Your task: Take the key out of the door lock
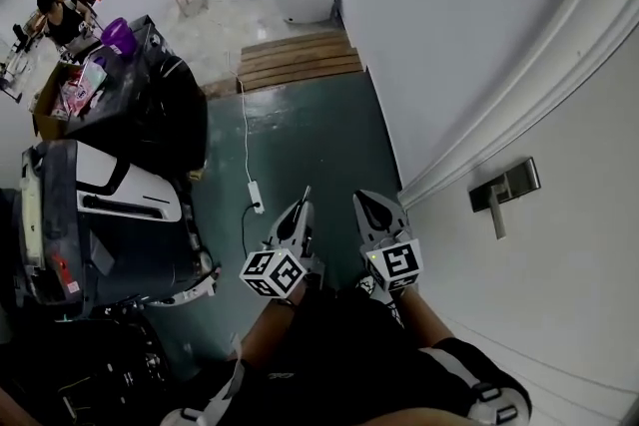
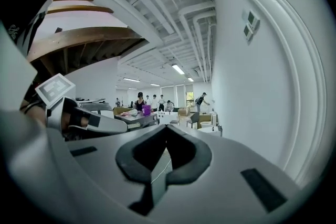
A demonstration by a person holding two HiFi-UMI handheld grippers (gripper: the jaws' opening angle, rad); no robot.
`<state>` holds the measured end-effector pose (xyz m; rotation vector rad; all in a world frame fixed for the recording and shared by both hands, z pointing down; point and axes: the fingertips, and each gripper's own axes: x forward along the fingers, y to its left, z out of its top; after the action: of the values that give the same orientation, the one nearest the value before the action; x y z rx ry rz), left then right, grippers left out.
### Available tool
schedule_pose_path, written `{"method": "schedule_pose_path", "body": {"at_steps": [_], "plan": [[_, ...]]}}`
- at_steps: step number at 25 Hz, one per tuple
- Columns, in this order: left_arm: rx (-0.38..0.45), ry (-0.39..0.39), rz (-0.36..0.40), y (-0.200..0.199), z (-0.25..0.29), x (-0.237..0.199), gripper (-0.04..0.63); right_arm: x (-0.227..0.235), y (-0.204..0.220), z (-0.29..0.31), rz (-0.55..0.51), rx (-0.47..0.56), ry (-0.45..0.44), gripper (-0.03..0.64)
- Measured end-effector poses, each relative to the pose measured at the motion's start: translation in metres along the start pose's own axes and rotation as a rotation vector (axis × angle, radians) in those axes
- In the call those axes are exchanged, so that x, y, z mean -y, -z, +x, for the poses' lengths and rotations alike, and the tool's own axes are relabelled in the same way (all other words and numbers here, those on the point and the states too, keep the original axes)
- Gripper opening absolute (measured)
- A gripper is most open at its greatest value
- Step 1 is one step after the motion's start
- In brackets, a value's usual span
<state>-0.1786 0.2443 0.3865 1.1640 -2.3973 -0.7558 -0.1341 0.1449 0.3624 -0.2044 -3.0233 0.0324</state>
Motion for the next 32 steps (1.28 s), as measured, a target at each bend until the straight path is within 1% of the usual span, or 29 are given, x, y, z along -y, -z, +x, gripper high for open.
{"method": "schedule_pose_path", "body": {"at_steps": [3,5,12,15,17,20,26,32], "plan": [[0.047,0.002,0.059,-0.024,-0.004,0.005,0.037,-0.005,-0.026,0.006,-0.013,0.036,-0.01,0.009],[0.075,0.012,0.105,-0.039,-0.005,0.01,0.037,-0.006,-0.045,0.01,-0.048,0.069,-0.01,0.008],[0.161,0.032,0.306,-0.095,-0.021,0.024,0.037,-0.015,-0.086,0.024,-0.102,0.142,-0.006,0.009],[0.187,0.041,0.371,-0.109,-0.024,0.035,0.037,-0.016,-0.087,0.023,-0.108,0.116,-0.008,0.008],[0.2,0.047,0.392,-0.114,-0.027,0.041,0.037,-0.017,-0.088,0.022,-0.137,0.112,-0.005,0.008],[0.215,0.041,0.416,-0.119,-0.027,0.042,0.037,-0.016,-0.096,0.025,-0.203,0.15,0.003,0.008],[0.22,0.025,0.412,-0.111,-0.032,0.042,0.037,-0.026,-0.103,0.022,-0.221,0.172,-0.009,0.008],[0.225,0.027,0.447,-0.11,-0.033,0.042,0.037,-0.031,-0.103,0.022,-0.232,0.176,-0.012,0.008]]}}
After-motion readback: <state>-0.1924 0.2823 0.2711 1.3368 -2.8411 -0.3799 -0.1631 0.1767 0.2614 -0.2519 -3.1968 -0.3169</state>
